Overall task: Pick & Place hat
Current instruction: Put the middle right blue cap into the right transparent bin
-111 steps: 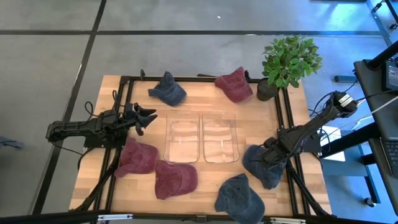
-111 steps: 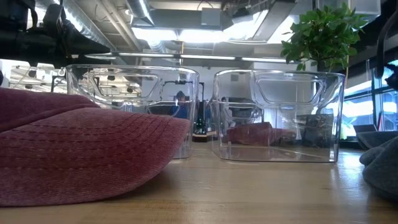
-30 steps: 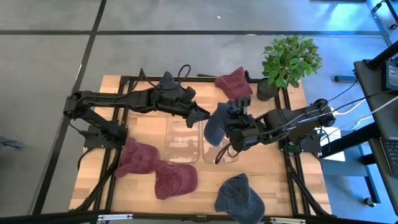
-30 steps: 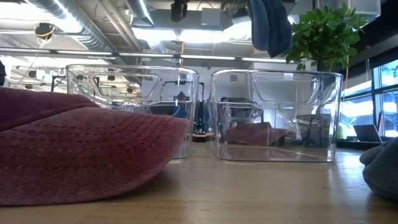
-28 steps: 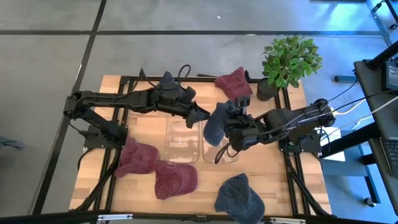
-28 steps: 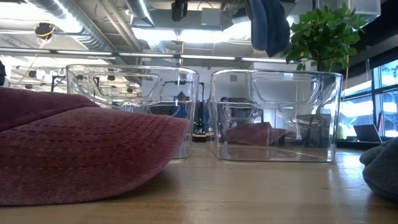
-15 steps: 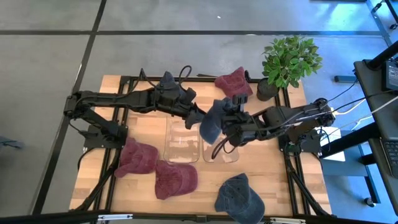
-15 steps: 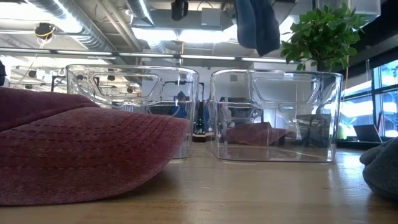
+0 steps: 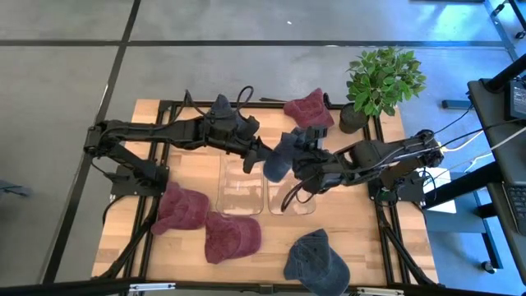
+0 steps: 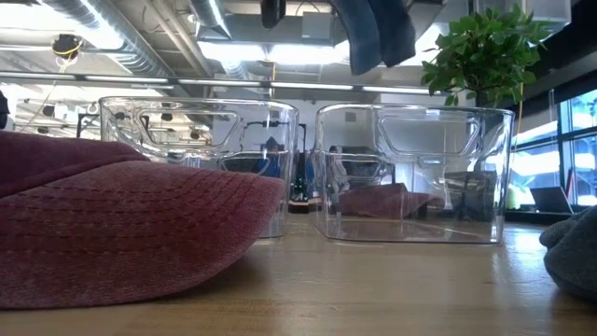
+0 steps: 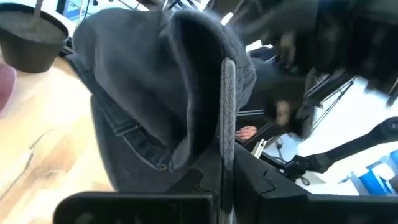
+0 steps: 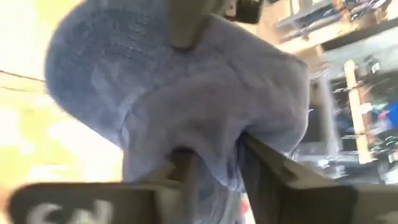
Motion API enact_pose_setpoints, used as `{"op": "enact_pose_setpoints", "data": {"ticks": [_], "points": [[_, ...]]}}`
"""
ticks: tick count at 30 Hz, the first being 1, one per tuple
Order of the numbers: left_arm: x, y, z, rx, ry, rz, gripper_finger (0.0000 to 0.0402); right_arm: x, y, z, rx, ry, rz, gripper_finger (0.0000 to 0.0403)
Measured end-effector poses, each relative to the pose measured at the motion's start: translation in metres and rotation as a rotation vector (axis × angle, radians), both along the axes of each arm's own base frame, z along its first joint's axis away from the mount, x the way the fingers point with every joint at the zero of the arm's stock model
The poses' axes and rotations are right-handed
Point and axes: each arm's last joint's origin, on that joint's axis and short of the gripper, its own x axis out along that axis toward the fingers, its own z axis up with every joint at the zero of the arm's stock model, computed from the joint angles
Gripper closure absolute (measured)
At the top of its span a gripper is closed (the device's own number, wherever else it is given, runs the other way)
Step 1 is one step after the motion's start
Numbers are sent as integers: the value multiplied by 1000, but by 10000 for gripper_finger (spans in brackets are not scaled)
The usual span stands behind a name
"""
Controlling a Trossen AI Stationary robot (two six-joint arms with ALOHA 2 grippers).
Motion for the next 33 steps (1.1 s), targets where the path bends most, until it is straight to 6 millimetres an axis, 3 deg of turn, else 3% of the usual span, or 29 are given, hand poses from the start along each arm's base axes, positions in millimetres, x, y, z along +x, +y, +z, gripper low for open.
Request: {"op": "enact_pose_setpoints", "data": {"ticks": [7, 10, 13, 16, 21, 27, 33], "points": [[-5, -4, 5, 129, -54, -164, 393, -62, -22, 50, 350, -184, 6, 164], [-6, -6, 6, 188, -78, -228, 392, -89, -31, 63, 447, -234, 37, 135], [-6, -10, 9, 295, -140, -296, 392, -103, -38, 72, 517, -318, -10, 118], [-5, -13, 13, 328, -197, -319, 392, -105, -36, 73, 569, -303, 39, 113], [-6, -14, 19, 336, -269, -394, 392, -88, -29, 74, 565, -283, 220, 112], [-6, -19, 20, 336, -287, -436, 391, -67, -31, 68, 476, -272, 199, 112], [-6, -25, 19, 334, -284, -448, 391, -66, -34, 72, 484, -312, 222, 114]]}}
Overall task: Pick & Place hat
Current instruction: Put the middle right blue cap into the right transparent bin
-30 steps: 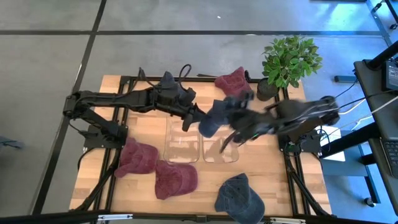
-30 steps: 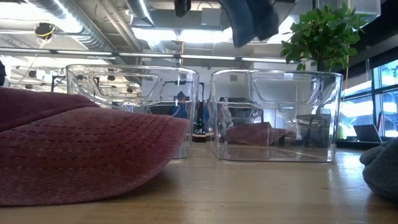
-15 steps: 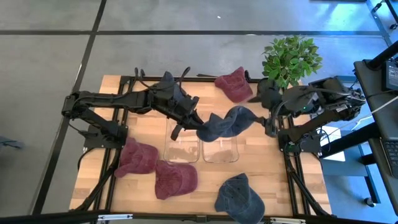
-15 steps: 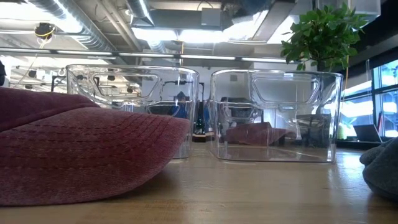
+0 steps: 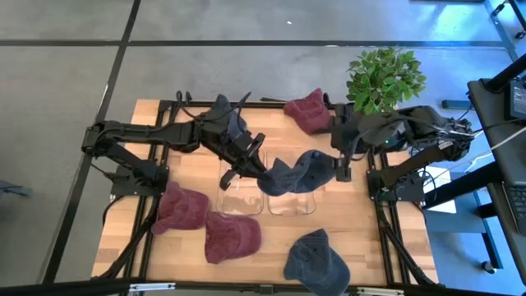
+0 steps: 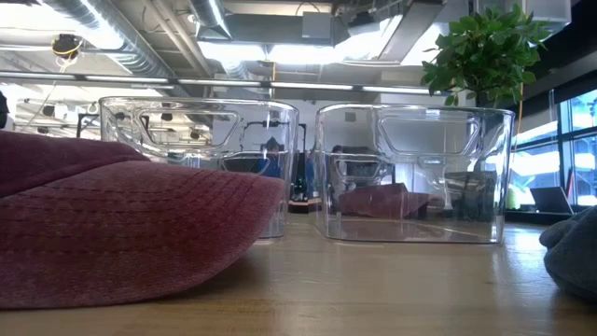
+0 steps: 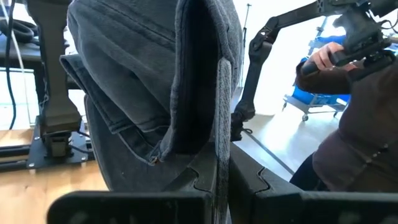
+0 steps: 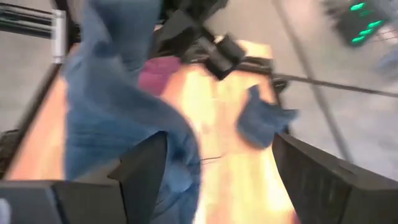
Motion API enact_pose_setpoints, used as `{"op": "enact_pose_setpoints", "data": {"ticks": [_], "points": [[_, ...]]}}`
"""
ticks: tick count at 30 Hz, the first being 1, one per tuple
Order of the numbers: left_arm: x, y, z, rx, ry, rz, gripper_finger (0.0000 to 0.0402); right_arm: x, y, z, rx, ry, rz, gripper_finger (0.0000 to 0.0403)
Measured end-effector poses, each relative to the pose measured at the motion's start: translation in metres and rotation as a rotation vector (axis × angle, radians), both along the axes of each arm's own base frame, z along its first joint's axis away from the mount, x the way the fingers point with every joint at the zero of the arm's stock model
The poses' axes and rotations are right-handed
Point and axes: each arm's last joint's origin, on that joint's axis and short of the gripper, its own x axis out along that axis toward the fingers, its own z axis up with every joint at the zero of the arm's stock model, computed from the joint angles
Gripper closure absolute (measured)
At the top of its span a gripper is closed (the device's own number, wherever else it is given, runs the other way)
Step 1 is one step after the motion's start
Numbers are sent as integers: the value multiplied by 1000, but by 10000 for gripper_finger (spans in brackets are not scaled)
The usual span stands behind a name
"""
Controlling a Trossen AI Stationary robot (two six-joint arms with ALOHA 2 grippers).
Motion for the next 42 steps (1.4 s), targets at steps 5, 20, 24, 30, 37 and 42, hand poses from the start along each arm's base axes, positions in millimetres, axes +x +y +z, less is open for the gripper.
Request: {"op": "enact_pose_setpoints", "data": {"ticks": [5, 20, 24, 30, 37, 42], "points": [[0, -3, 0, 1, -5, -2, 391, 6, -2, -5, 108, 44, 65, 135], [0, -3, 0, 2, -5, 13, 386, 9, -1, -9, 97, 74, 75, 346], [0, -3, 0, 2, -5, 14, 384, 9, -1, -9, 91, 74, 78, 373], [0, -2, 2, 17, -26, 17, 381, 9, -3, -8, 68, 67, 31, 373], [-7, 4, 8, -1, -31, 72, 352, 7, -3, -7, 68, 64, 30, 373], [-31, 13, 17, 48, 20, 175, 310, 3, -5, 1, 67, 30, 10, 373]]}}
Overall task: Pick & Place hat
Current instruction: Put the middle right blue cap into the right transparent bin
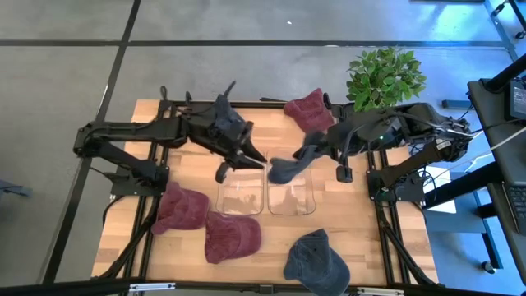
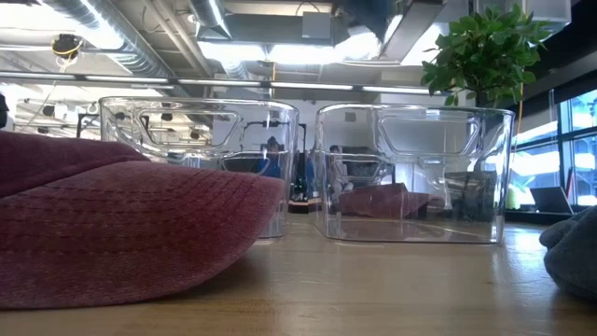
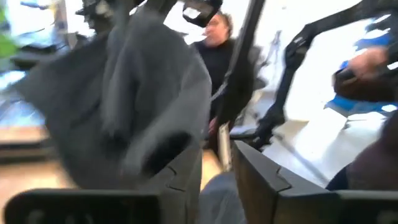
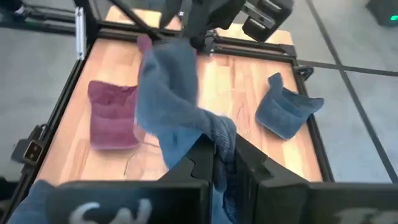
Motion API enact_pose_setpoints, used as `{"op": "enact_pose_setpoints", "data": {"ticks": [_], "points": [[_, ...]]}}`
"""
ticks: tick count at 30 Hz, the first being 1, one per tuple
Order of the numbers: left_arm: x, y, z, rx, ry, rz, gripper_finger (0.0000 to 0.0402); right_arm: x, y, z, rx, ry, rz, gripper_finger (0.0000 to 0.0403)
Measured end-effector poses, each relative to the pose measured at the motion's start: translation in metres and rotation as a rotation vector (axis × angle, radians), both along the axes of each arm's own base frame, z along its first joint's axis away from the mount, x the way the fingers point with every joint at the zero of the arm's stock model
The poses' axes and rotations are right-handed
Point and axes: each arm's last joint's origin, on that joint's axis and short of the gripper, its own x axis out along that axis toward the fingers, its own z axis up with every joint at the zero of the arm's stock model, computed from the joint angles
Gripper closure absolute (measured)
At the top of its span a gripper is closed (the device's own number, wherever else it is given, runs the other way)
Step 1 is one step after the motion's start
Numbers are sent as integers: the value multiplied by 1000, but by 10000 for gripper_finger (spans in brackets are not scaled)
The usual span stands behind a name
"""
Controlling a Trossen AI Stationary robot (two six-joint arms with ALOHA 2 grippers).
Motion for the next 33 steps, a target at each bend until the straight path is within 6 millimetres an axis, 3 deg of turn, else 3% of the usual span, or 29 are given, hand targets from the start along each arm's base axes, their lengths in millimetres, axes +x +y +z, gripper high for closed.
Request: {"op": "enact_pose_setpoints", "data": {"ticks": [5, 12, 25, 33], "points": [[-30, 10, 0, 33, 151, 164, 294, -3, -3, 2, 30, -2, -58, 373], [-49, 16, -7, 40, 298, 458, 292, 15, -9, -38, 71, 158, -223, 373], [-45, 19, -20, 70, 401, 540, 293, 48, -19, -123, 74, 289, -320, 373], [-38, 19, -26, 71, 425, 537, 295, 56, -37, -158, 51, 316, -369, 370]]}}
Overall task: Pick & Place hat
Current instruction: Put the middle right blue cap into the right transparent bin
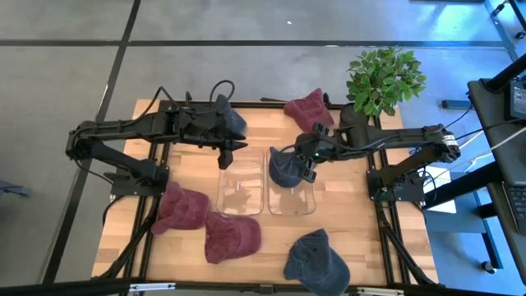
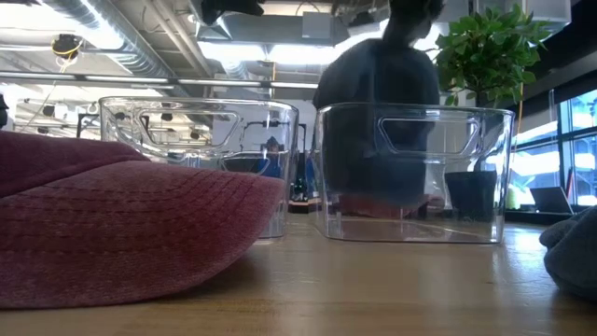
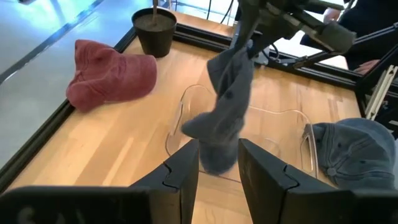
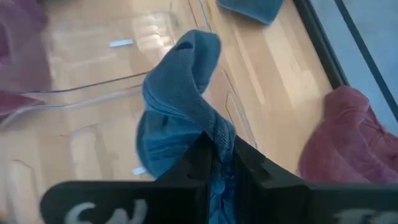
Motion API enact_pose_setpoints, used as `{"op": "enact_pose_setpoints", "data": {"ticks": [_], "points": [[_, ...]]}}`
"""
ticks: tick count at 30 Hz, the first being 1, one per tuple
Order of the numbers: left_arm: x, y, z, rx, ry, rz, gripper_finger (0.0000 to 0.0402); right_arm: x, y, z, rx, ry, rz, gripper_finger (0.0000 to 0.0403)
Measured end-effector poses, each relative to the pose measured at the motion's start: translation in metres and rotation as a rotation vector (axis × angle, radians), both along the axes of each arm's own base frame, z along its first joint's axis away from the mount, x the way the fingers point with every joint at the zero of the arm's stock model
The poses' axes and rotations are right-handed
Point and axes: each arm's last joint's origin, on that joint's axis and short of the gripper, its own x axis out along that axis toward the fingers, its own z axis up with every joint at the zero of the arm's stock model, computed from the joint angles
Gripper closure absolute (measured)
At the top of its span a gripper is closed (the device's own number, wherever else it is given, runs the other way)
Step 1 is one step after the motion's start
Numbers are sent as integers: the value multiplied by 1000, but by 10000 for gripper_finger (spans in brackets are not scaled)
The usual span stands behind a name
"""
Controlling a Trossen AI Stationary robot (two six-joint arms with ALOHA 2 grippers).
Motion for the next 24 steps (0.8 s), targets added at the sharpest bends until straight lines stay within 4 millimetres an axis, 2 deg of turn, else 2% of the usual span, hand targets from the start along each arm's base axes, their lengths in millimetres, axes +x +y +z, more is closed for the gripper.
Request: {"op": "enact_pose_setpoints", "data": {"ticks": [4, 11, 24], "points": [[1, 0, -1, 0, 3, 0, 292, 2, -10, -11, -18, 12, -9, 370], [1, 0, -1, -8, 2, 4, 295, 4, -22, -18, -56, 12, 0, 361], [1, 0, -1, -8, 2, 5, 294, 5, -26, -22, -87, 19, 35, 357]]}}
